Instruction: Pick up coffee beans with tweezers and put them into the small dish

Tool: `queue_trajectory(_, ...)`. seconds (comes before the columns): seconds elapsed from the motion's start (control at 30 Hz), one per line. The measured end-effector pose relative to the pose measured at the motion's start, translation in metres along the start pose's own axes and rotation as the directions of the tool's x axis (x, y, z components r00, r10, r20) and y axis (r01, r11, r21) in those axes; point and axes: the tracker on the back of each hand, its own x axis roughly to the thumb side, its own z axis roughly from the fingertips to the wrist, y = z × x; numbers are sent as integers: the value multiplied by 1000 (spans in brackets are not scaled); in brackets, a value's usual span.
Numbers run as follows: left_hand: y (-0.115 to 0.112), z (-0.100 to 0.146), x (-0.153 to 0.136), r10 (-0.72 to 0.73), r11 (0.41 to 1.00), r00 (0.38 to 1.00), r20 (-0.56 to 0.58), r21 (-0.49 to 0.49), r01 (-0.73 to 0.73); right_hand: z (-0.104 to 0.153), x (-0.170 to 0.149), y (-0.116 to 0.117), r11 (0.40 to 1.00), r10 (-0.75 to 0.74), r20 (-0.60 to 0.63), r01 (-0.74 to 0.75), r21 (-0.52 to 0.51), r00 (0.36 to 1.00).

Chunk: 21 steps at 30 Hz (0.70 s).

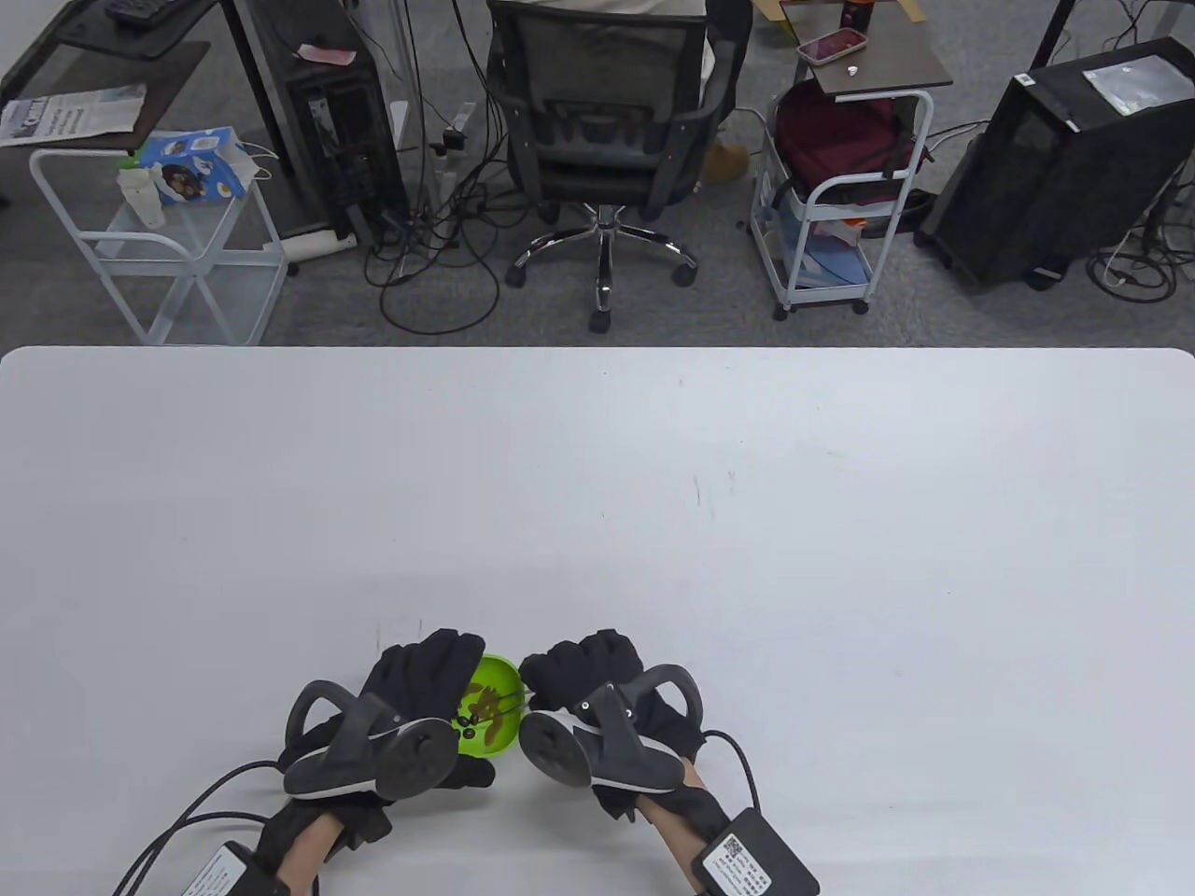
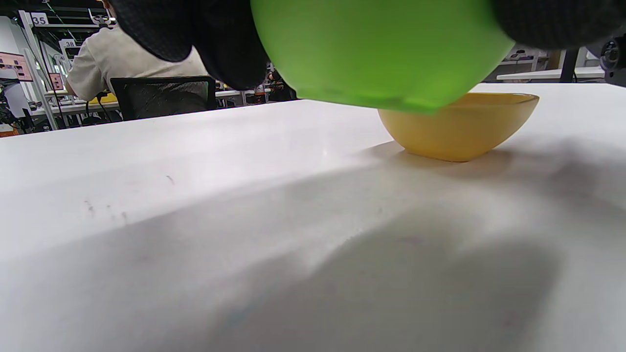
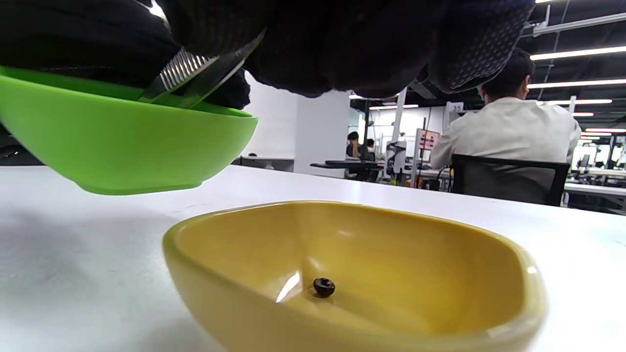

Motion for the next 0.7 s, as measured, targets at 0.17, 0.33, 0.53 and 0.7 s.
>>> queue_trajectory(0.17,0,0,0,1,1000,1000,1,1,-1,-1,3,1,1000,11,7,-11,4,1000)
queue_trajectory(0.33,0,-1,1,0,1000,1000,2,-2,0,-1,4,1,999,34,14,-34,8,999)
queue_trajectory(0.53,0,-1,1,0,1000,1000,3,-3,0,-2,7,2,998,62,23,-62,13,998)
queue_trajectory(0.7,0,-1,1,-3,1000,1000,2,-2,3,-2,9,1,995,102,29,-102,11,994)
